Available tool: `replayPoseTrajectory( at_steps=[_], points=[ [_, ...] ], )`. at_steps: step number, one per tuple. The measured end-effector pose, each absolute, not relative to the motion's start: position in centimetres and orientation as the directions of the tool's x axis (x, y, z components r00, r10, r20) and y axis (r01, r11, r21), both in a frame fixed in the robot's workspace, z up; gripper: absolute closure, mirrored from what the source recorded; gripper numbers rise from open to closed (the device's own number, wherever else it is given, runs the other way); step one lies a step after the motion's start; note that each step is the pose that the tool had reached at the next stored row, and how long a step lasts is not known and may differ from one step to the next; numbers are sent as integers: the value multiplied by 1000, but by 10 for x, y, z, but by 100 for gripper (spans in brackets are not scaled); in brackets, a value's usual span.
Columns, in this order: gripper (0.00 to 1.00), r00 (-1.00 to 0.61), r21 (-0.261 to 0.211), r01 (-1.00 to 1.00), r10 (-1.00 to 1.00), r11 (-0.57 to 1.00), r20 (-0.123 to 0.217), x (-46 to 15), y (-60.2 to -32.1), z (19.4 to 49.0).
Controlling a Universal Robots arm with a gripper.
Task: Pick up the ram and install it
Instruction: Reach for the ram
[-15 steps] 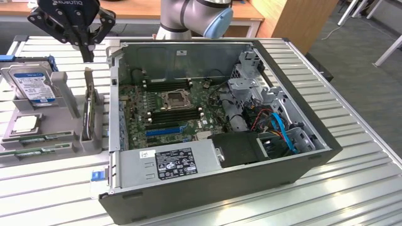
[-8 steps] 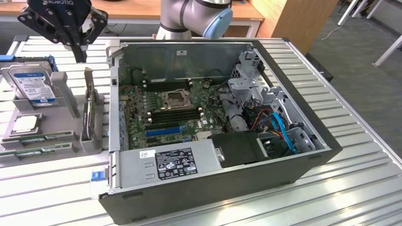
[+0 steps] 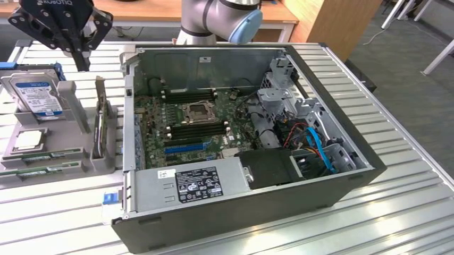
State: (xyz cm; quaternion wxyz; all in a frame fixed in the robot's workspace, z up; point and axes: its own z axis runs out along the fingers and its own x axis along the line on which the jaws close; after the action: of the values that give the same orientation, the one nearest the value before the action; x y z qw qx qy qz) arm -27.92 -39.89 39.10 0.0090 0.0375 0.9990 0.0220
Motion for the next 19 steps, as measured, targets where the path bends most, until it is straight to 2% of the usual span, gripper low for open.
replayPoseTrajectory(
  at_steps=[19],
  points=[
    [90, -997, 44, 75, 75, 996, -13, -313, -399, 390]
  ],
)
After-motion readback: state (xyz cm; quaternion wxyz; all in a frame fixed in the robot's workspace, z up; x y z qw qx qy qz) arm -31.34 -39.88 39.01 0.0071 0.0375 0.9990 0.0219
